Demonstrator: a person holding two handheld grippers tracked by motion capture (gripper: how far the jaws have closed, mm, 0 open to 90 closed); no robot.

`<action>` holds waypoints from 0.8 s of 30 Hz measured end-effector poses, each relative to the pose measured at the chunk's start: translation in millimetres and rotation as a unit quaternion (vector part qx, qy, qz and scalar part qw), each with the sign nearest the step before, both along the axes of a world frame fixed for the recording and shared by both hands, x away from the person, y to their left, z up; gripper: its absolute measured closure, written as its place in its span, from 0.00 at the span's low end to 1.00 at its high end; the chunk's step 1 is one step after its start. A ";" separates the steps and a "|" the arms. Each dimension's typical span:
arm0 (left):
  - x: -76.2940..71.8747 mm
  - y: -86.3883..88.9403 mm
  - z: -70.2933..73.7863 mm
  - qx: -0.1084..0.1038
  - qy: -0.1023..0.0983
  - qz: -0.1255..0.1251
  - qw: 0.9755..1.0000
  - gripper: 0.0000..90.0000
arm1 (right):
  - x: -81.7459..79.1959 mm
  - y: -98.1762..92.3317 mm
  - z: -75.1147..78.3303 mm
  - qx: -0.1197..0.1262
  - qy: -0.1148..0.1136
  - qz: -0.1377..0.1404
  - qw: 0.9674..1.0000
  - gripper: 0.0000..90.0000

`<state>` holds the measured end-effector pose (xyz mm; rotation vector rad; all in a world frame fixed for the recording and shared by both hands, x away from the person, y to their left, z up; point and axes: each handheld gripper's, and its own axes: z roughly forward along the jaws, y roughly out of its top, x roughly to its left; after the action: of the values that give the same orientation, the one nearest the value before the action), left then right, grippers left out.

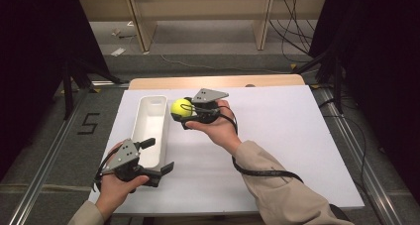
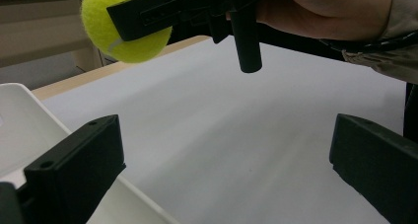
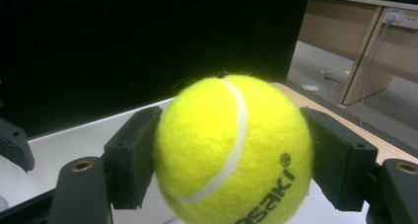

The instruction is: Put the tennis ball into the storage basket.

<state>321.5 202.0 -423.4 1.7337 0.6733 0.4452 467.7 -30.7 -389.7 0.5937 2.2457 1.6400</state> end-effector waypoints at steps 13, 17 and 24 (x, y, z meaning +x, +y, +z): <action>0.0 -0.3 -0.1 -0.002 0.000 -0.001 1.000 0.00 | 1.7 5.3 -0.4 -0.002 -0.001 0.004 1.000 0.31; 0.0 -0.2 0.0 -0.001 -0.001 -0.001 1.000 0.00 | 1.9 6.6 -0.4 -0.004 0.000 0.004 1.000 0.31; -0.1 -0.4 -0.1 0.000 0.001 -0.001 1.000 0.00 | 2.3 9.6 -0.8 -0.005 0.000 0.007 1.000 0.31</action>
<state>321.4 201.6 -423.5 1.7342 0.6719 0.4422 470.0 -21.1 -390.5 0.5774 2.2609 1.6343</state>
